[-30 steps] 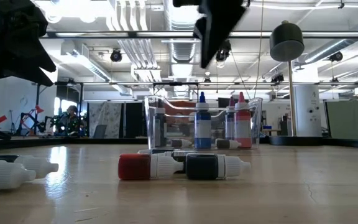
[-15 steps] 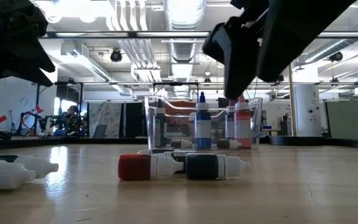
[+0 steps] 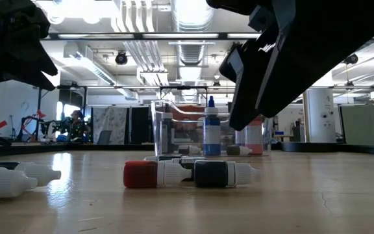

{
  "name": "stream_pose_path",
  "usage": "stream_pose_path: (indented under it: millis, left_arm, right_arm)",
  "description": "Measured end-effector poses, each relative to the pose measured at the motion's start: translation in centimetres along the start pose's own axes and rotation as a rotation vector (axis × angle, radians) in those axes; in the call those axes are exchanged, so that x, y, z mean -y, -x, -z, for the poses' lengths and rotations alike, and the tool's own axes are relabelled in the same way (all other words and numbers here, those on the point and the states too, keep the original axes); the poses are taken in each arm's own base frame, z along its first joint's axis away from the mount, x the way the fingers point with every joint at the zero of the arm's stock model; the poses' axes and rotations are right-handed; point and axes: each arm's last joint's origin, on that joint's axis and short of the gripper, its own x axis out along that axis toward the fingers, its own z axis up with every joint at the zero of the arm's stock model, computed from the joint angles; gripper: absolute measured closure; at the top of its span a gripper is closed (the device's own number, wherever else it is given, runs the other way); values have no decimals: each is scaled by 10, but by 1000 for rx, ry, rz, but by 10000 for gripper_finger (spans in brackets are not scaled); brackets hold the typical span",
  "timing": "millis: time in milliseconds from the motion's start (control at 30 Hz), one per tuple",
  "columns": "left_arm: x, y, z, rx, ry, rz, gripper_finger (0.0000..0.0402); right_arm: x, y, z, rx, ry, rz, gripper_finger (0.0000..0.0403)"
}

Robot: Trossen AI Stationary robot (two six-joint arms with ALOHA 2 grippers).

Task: Pick & Place food coloring
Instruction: Put the right small violet food coloring bottle into the transparent bin

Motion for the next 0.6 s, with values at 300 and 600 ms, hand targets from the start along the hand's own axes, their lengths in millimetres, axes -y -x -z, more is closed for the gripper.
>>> stream_pose_path:
  millis: [300,600]
  left_arm:
    - [0,0,0,0,0,-2,193]
    - [0,-1,0,0,4,-4,193]
  right_arm:
    - [2,-26,7,-15,-46,8,197]
    - [4,-29,8,-26,-51,74,197]
